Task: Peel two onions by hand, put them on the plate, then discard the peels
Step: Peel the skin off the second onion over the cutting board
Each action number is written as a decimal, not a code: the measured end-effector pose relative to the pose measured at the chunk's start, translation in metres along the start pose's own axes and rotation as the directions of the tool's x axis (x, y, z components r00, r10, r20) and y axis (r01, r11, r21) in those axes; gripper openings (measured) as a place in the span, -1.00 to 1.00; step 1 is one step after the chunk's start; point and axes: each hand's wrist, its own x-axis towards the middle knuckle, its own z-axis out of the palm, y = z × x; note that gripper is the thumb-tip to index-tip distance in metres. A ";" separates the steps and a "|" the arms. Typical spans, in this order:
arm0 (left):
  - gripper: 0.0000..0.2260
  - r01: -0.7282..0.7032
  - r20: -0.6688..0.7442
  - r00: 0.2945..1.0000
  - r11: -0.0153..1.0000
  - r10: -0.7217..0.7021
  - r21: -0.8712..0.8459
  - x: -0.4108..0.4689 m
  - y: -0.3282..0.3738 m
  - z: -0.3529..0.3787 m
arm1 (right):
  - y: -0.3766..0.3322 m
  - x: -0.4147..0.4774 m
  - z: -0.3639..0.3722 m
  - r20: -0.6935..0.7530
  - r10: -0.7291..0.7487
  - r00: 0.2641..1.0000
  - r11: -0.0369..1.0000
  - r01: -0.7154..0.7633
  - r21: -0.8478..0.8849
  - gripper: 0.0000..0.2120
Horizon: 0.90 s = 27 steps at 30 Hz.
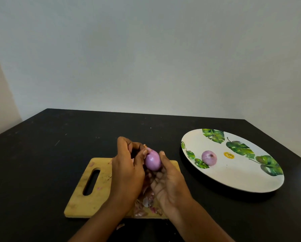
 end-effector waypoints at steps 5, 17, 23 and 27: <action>-0.76 0.039 -0.035 0.998 0.987 -0.045 -0.159 0.002 0.002 -0.002 | -0.001 0.001 0.001 0.055 0.039 0.998 0.998 -0.036 -0.051 -0.63; -0.60 -0.089 0.176 0.983 0.985 0.062 0.149 0.011 -0.026 -0.010 | -0.002 0.007 -0.004 0.192 -0.397 0.898 0.749 0.437 -0.498 -0.65; -0.63 0.108 0.310 0.947 0.992 -0.082 -0.068 0.018 -0.025 -0.013 | -0.006 0.007 -0.007 0.312 -0.509 0.802 0.550 0.582 -0.599 -0.75; -0.58 0.208 0.301 0.943 0.956 -0.140 -0.206 0.015 -0.021 -0.011 | -0.006 0.009 -0.008 0.276 -0.487 0.829 0.571 0.541 -0.617 -0.68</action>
